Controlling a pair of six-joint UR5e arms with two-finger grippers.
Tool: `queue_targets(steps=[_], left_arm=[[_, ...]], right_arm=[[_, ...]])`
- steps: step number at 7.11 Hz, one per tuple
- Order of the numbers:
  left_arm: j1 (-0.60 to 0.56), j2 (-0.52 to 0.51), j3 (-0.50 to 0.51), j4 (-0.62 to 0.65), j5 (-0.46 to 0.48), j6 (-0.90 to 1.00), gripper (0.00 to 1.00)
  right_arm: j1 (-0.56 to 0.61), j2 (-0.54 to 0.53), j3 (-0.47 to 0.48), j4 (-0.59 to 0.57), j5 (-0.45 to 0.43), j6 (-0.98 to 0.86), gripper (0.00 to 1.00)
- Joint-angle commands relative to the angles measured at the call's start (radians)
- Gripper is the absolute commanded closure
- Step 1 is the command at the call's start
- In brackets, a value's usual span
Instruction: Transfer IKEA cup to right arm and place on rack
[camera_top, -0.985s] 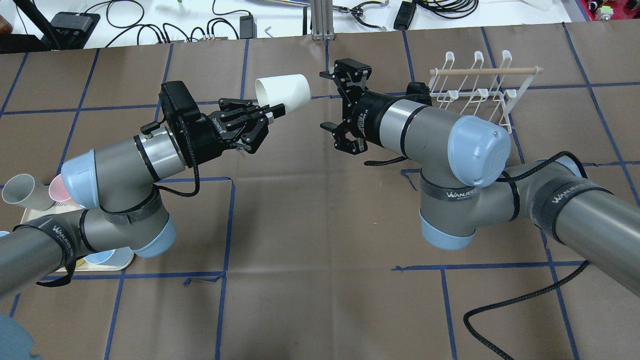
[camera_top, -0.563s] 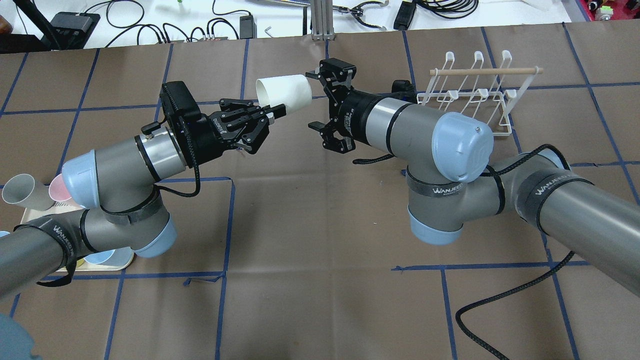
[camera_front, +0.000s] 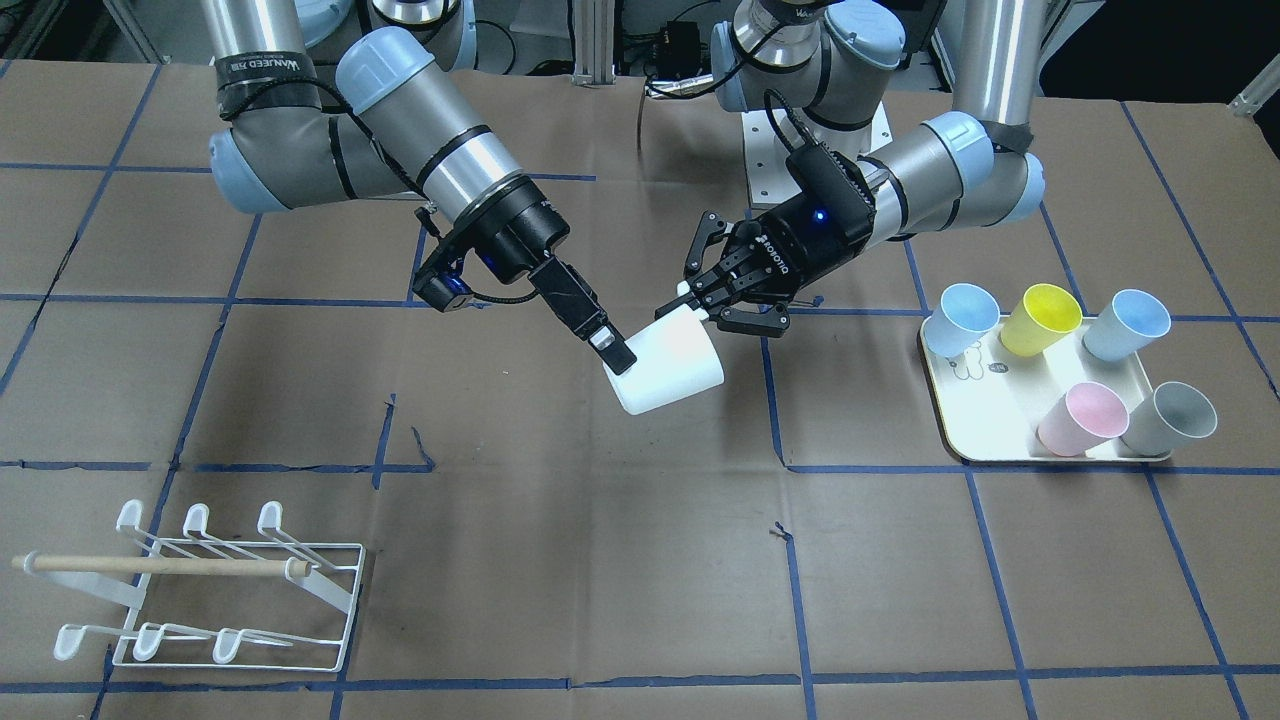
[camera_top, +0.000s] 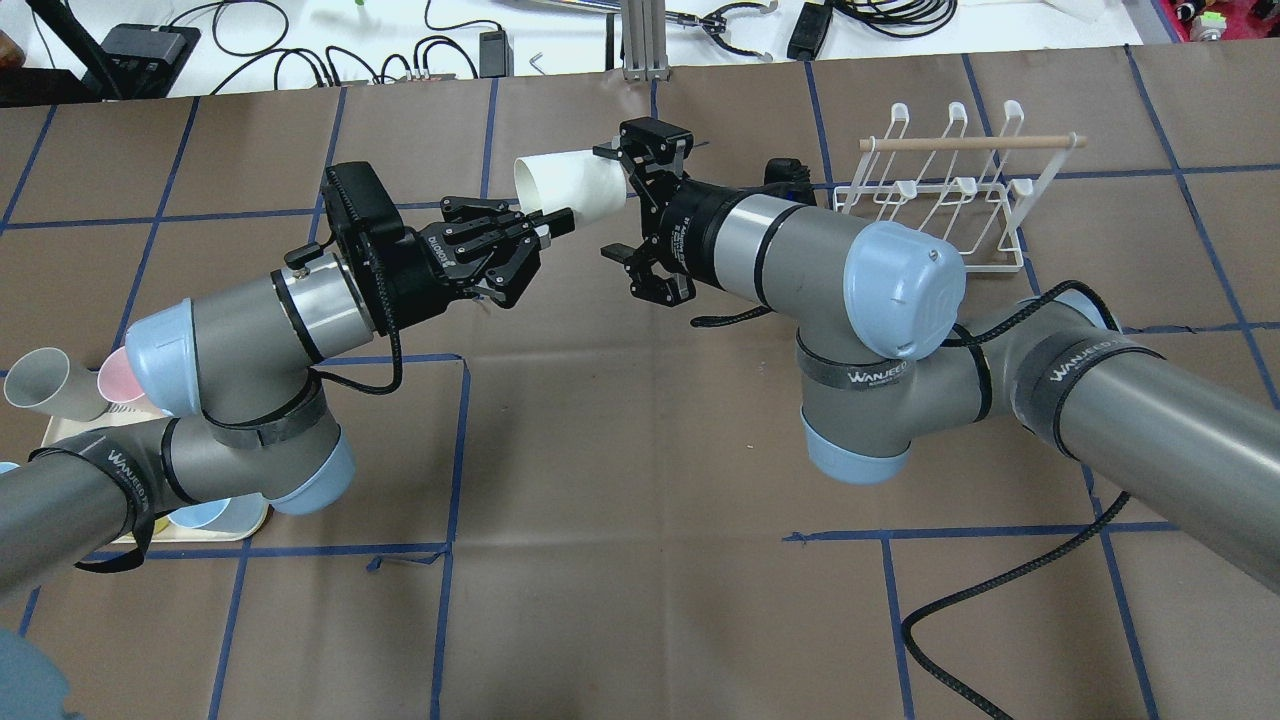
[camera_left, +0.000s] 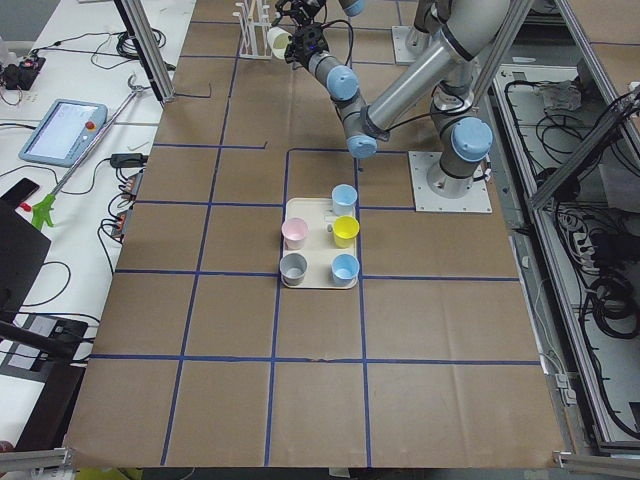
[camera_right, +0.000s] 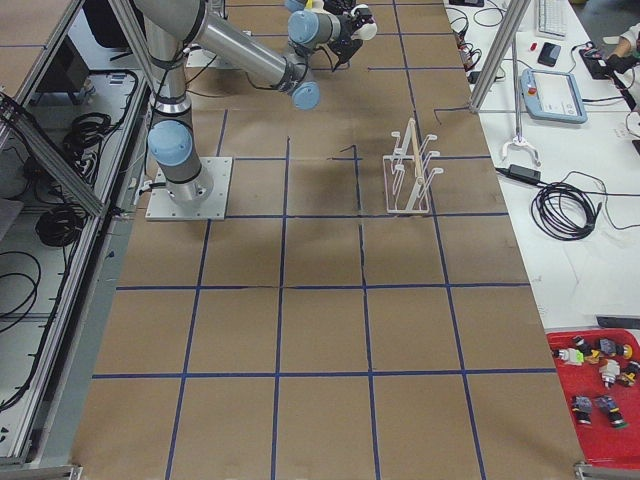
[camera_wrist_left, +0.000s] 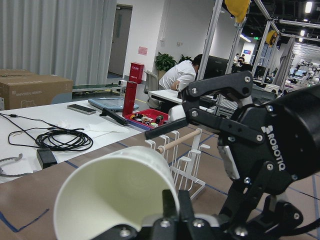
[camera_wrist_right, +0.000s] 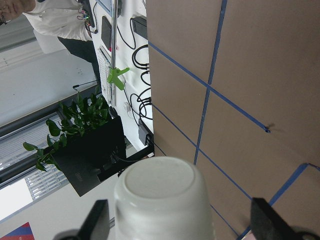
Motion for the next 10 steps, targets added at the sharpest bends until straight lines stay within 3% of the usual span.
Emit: queue_targets(steps=[1, 7, 10], left_arm=[[-0.002, -0.002, -0.001, 0.0, -0.002, 0.0, 0.91], [-0.014, -0.002, 0.001, -0.002, 0.0, -0.002, 0.91], [-0.014, 0.0, 0.001, -0.002, 0.0, -0.006, 0.9]], right_arm=[[0.02, 0.035, -0.034, -0.002, 0.0, 0.002, 0.0], [0.02, 0.05, -0.054, 0.0, -0.003, 0.0, 0.03], [0.02, 0.05, -0.055, -0.002, 0.003, 0.002, 0.46]])
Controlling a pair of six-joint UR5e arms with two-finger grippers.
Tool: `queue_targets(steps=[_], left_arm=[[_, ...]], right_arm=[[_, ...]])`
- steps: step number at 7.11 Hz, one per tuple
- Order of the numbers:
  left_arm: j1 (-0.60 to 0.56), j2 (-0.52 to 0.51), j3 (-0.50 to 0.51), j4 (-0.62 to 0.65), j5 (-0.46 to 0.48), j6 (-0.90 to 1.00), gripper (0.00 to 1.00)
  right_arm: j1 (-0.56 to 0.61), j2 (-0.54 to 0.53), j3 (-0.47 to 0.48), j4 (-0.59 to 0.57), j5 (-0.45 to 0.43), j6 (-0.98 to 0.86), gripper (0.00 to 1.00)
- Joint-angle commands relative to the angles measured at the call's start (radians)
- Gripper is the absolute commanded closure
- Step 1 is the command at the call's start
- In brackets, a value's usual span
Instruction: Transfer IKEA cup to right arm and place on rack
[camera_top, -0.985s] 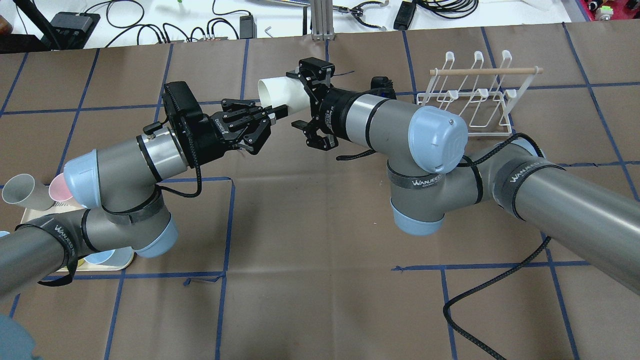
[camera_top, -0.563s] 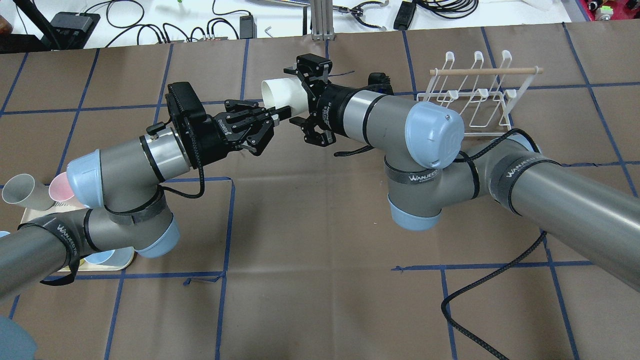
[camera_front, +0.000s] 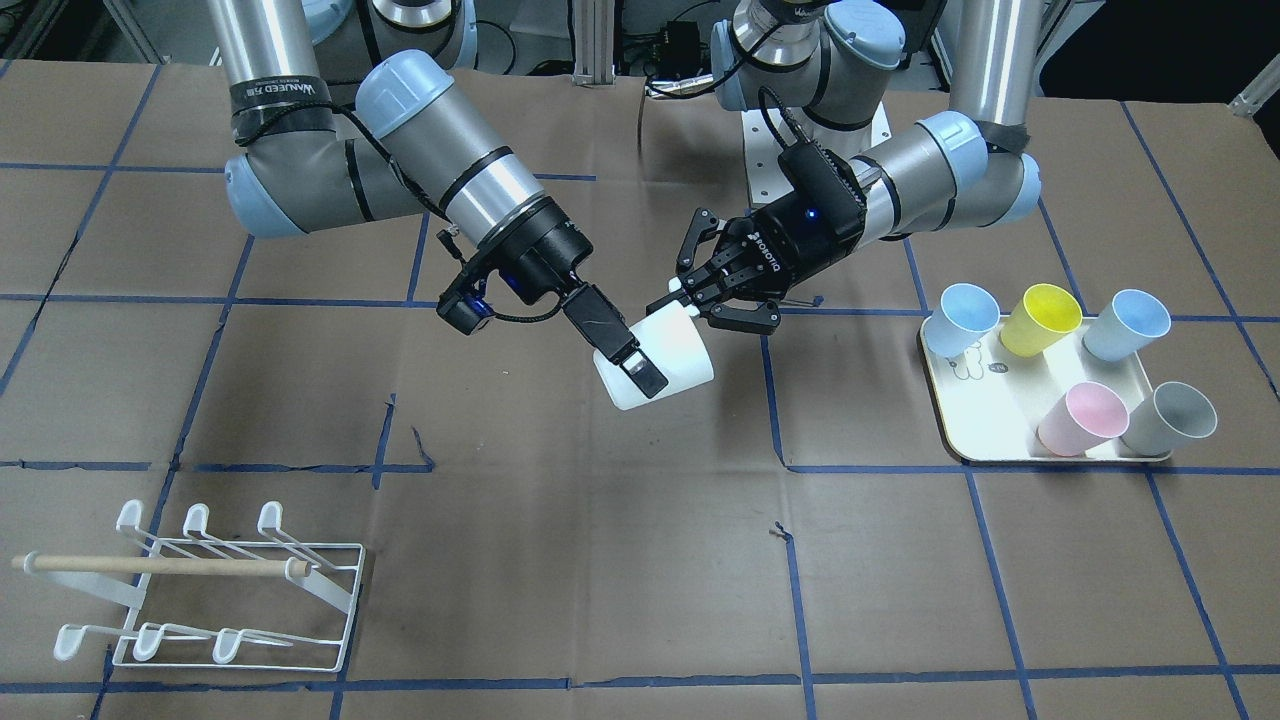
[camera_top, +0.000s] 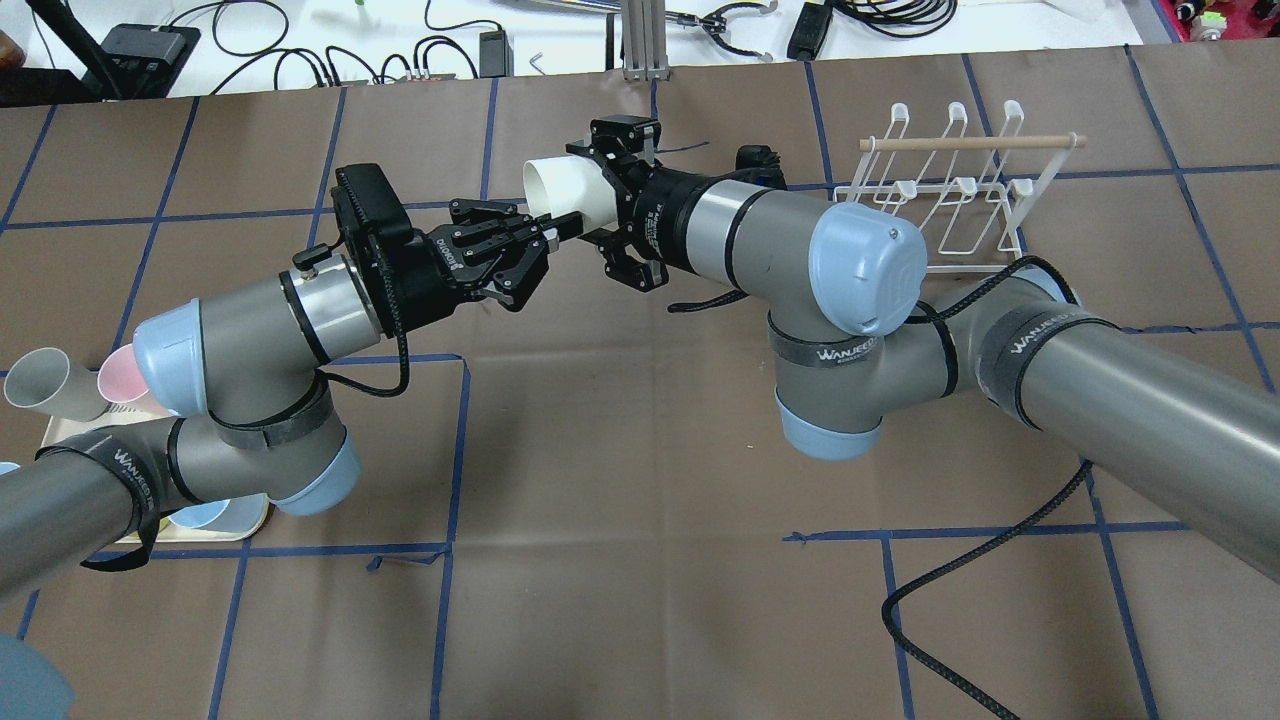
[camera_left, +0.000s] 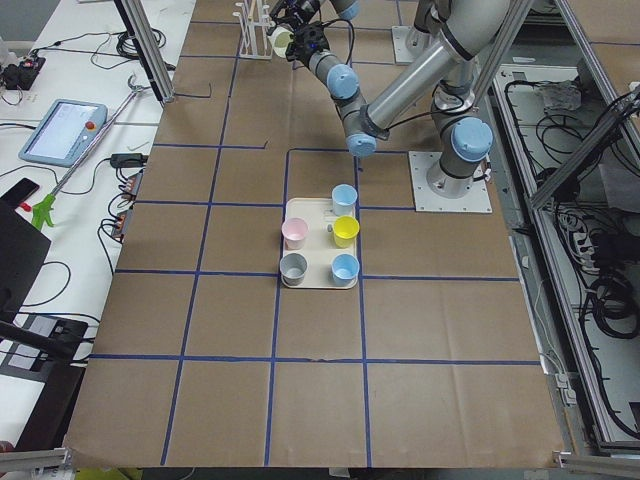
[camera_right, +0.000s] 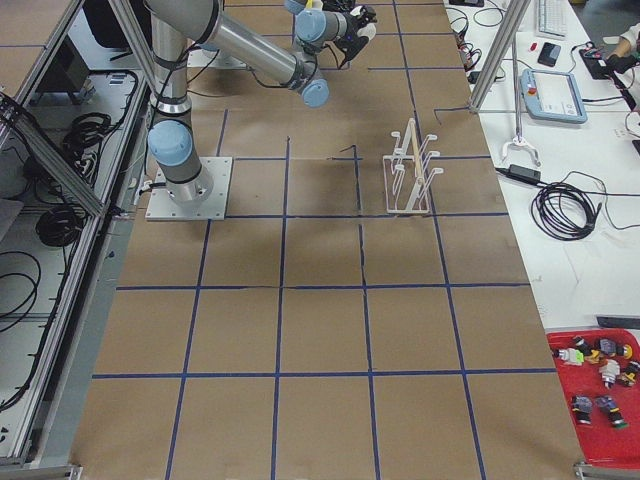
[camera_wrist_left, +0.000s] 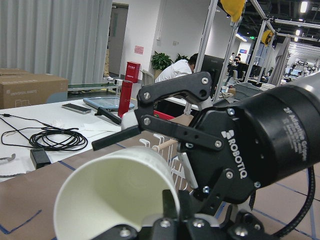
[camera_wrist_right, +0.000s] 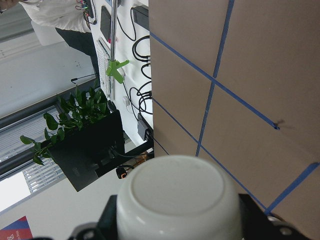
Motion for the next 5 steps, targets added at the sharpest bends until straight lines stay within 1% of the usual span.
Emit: queue_targets(steps=[1, 2, 3, 4, 5], left_arm=[[0.0, 0.0, 0.0, 0.0, 0.0, -0.003, 0.89], [0.0, 0.0, 0.002, 0.0, 0.0, -0.005, 0.81], [0.0, 0.002, 0.002, -0.002, 0.0, -0.022, 0.7], [-0.001, 0.002, 0.003, 0.0, 0.002, -0.028, 0.56], [-0.002, 0.002, 0.003, 0.0, 0.0, -0.029, 0.32]], right_arm=[[-0.002, -0.001, -0.002, -0.001, 0.003, 0.0, 0.52], [-0.002, -0.001, -0.002, -0.001, 0.003, -0.001, 0.53], [-0.002, -0.001, -0.002, -0.001, 0.003, 0.0, 0.55], [-0.002, -0.003, -0.002, 0.0, 0.005, 0.0, 0.55], [-0.002, -0.003, -0.002, 0.0, 0.005, 0.0, 0.55]])
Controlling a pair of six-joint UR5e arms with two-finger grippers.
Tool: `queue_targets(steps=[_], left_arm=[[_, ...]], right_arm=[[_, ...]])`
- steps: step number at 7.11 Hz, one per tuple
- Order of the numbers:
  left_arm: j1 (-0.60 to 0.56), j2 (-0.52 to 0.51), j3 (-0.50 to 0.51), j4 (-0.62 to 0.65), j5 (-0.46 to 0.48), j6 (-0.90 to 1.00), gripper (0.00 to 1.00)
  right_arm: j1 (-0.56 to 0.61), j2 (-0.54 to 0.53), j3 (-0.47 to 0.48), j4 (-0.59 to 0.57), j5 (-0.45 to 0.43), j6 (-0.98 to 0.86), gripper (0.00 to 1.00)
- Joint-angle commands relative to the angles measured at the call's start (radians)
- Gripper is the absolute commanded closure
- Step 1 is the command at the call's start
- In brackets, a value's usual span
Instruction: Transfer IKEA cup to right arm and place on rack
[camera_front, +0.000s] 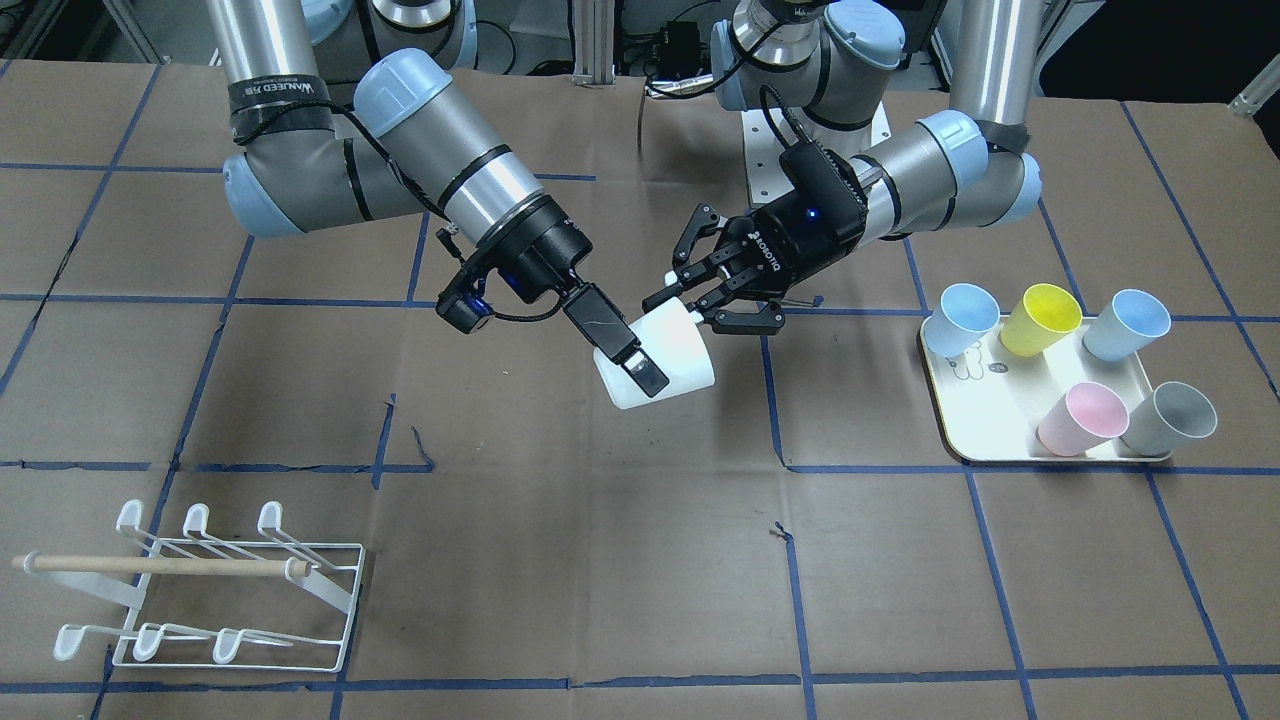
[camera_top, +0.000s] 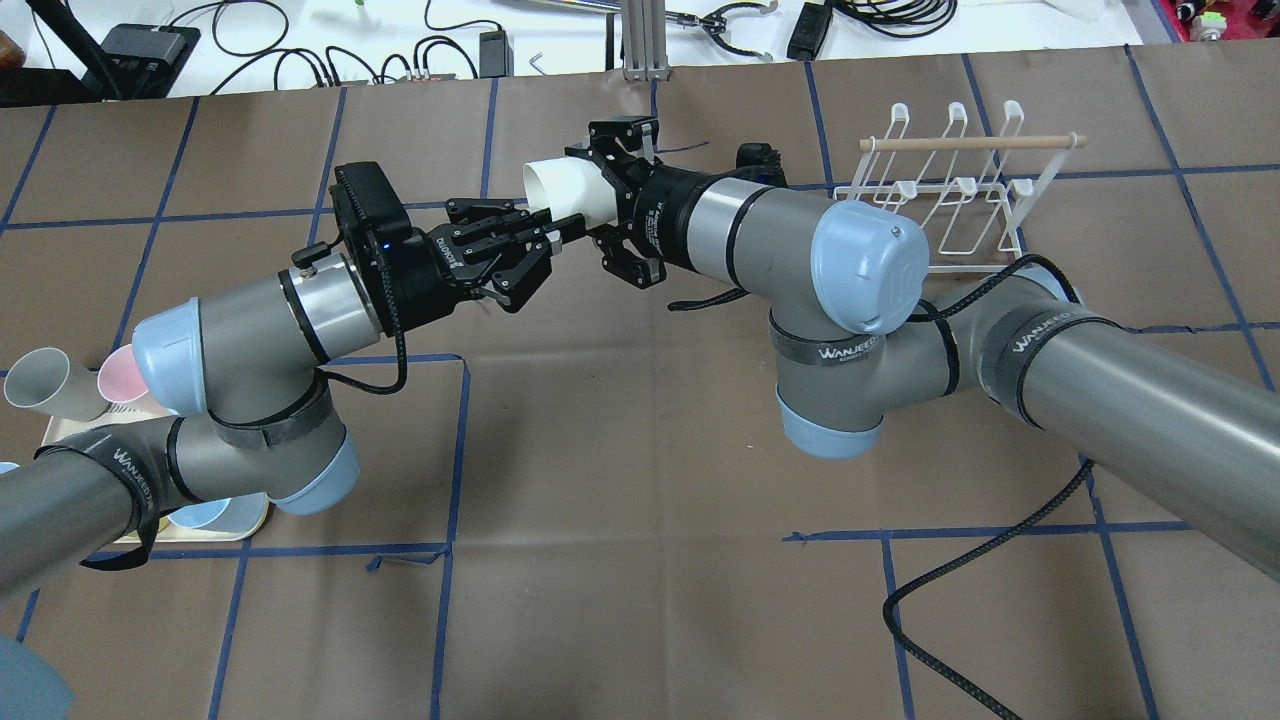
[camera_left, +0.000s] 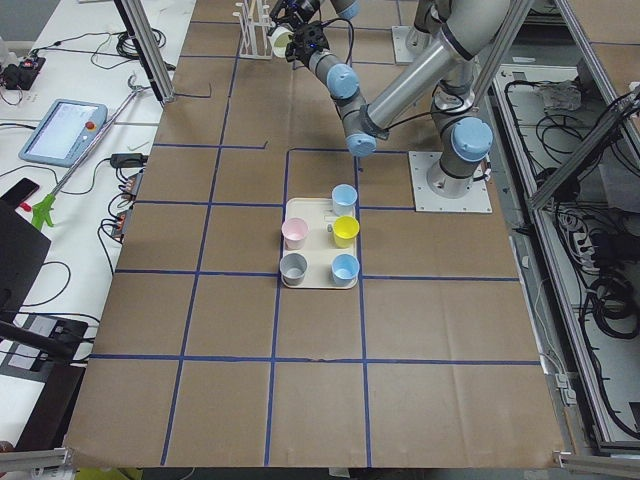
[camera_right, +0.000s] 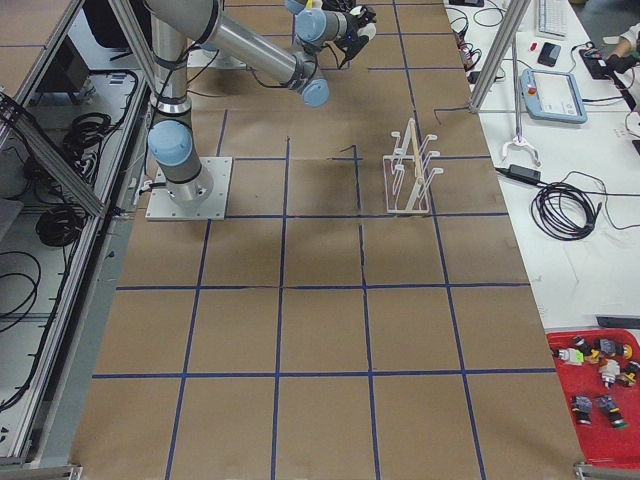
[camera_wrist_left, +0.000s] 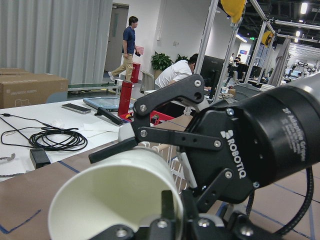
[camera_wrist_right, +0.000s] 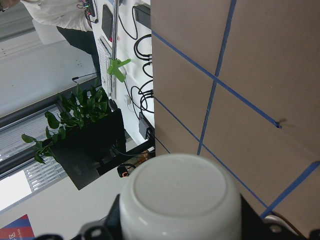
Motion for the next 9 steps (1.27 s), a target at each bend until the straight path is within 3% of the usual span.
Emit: queue_targets(steps=[1, 2, 5, 7, 8, 9], left_arm=[[0.001, 0.0, 0.001, 0.0, -0.001, -0.009, 0.15], [0.001, 0.0, 0.002, 0.002, -0.001, -0.034, 0.04], [0.07, 0.022, -0.001, 0.005, 0.028, -0.028, 0.02], [0.137, 0.02, 0.007, -0.006, 0.031, -0.035, 0.01], [0.138, 0.004, 0.016, -0.029, 0.112, -0.037, 0.01], [0.138, 0.014, 0.04, -0.083, 0.269, -0.039, 0.01]], right_arm=[[0.0, -0.002, 0.0, 0.001, 0.001, 0.0, 0.55], [0.0, -0.002, 0.0, 0.001, 0.001, 0.0, 0.56], [-0.02, 0.01, -0.023, 0.001, -0.003, -0.003, 0.56], [-0.089, 0.006, -0.038, 0.002, -0.004, -0.036, 0.61], [-0.145, 0.0, -0.04, 0.004, -0.004, -0.184, 0.61], [-0.213, -0.007, -0.041, 0.005, -0.006, -0.389, 0.67]])
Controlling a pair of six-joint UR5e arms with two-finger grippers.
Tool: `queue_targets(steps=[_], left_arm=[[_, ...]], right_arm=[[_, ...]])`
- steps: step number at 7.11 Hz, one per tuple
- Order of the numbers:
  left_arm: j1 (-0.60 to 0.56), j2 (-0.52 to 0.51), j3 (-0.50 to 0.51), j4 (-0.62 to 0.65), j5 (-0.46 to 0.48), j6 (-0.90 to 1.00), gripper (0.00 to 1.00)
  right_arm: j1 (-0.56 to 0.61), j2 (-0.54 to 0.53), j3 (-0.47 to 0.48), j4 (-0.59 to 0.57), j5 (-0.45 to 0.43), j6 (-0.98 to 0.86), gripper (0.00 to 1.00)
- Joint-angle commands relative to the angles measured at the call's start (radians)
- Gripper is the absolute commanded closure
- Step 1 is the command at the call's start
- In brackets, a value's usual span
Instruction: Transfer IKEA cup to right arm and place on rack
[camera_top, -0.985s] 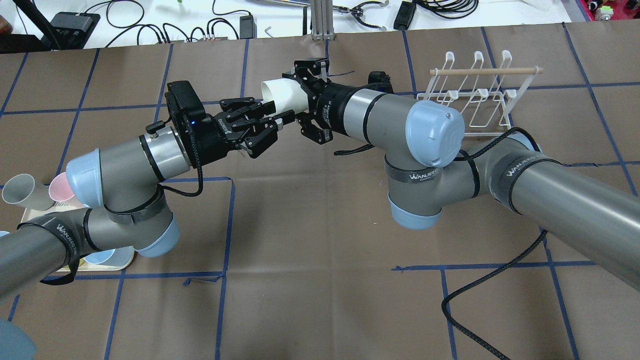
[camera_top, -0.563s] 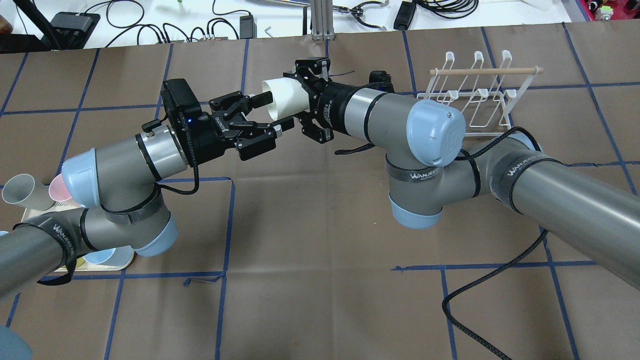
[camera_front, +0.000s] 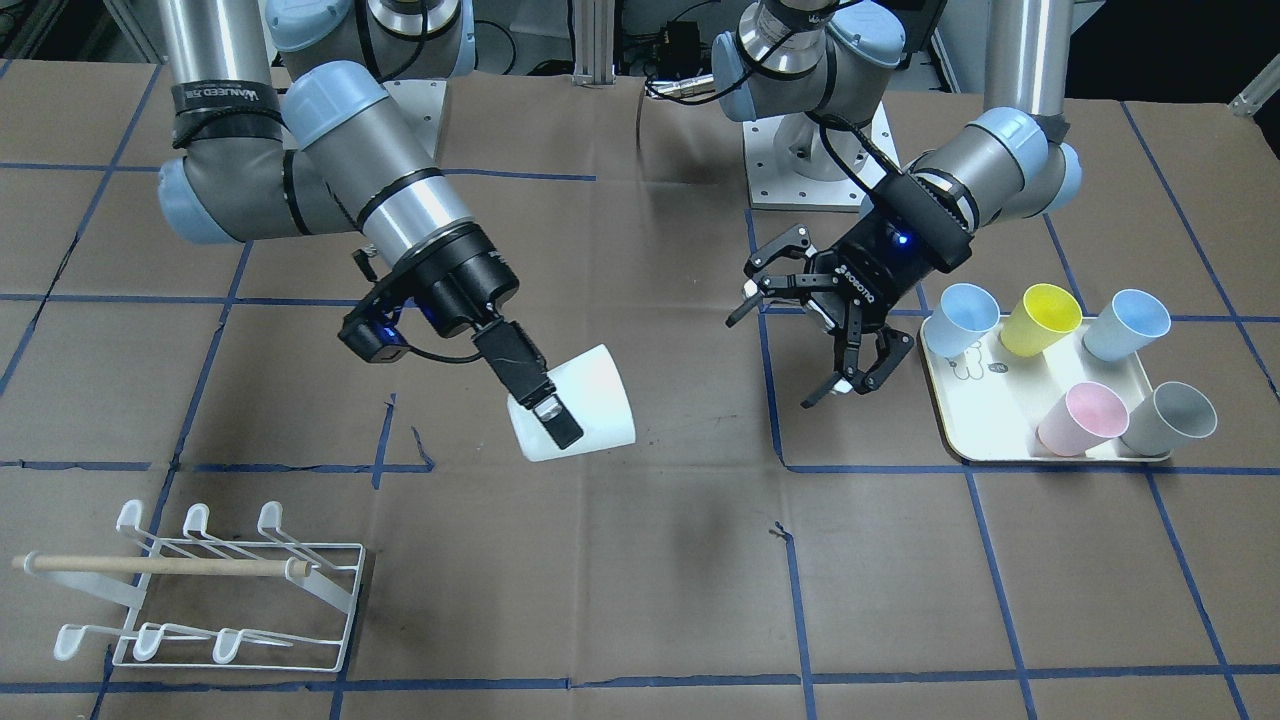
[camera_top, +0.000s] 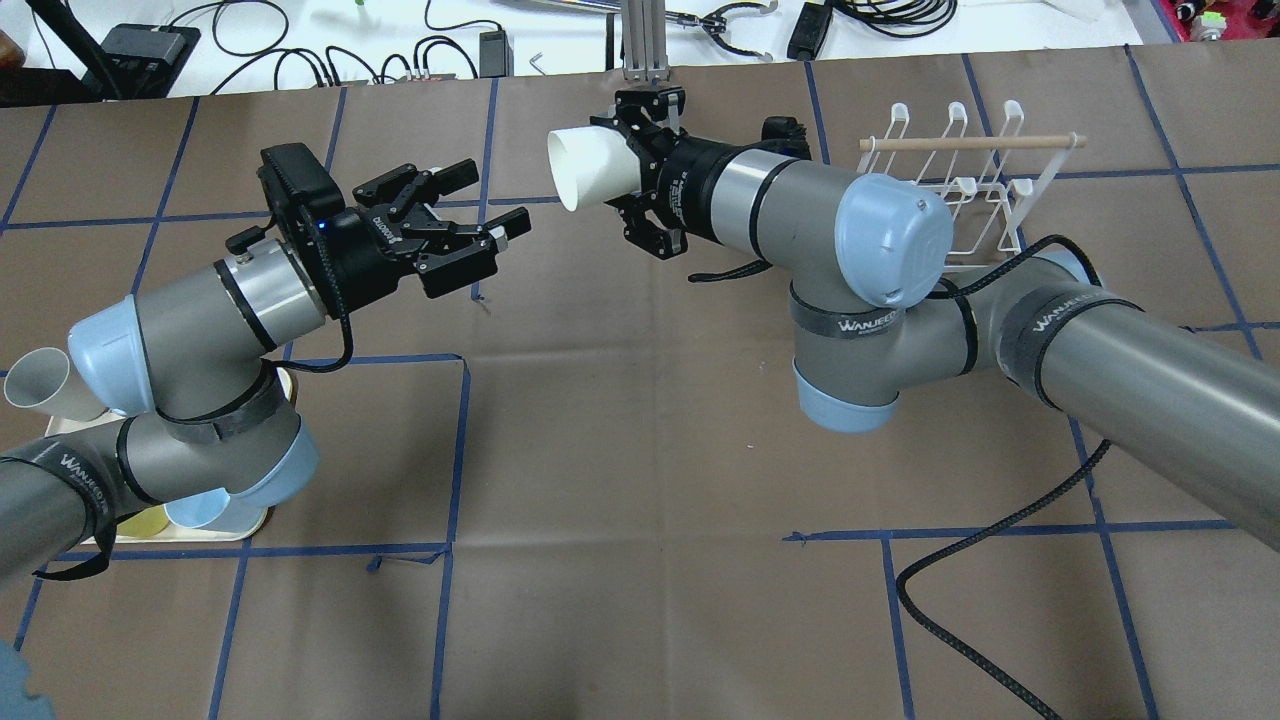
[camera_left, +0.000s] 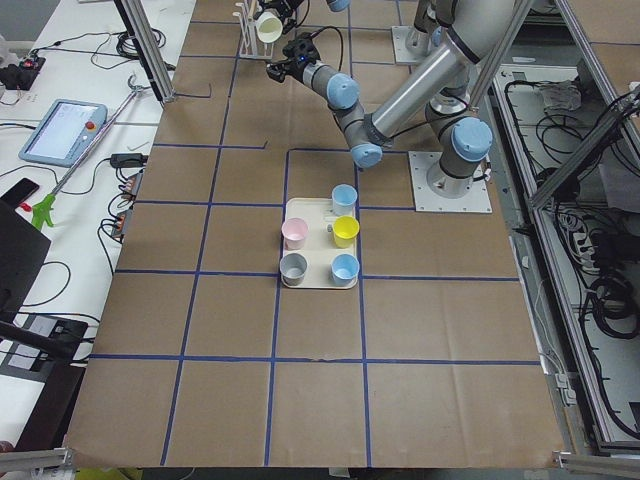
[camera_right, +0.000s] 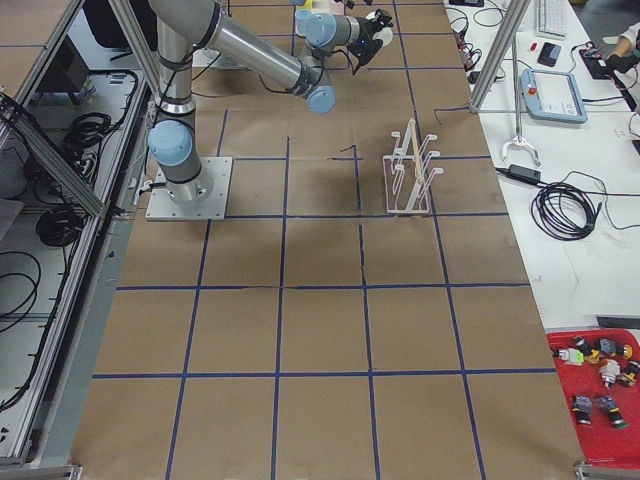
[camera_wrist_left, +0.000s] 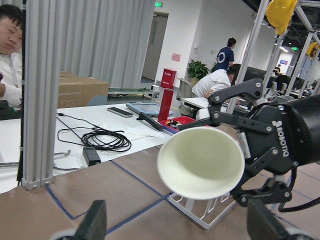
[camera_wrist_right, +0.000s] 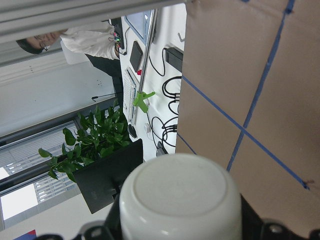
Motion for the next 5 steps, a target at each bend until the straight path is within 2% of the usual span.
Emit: queue_targets(steps=[1, 3, 5], left_arm=[[-0.002, 0.013, 0.053, -0.162, 0.258, -0.004, 0.01], [-0.035, 0.018, 0.157, -0.412, 0.456, -0.004, 0.01], [-0.133, 0.053, 0.288, -0.77, 0.716, -0.004, 0.01]], right_arm=[[-0.133, -0.01, -0.019, 0.002, -0.003, -0.393, 0.72], [-0.177, -0.011, -0.04, 0.005, -0.021, -0.772, 0.77], [-0.213, 0.001, -0.044, -0.001, -0.131, -1.145, 0.82]])
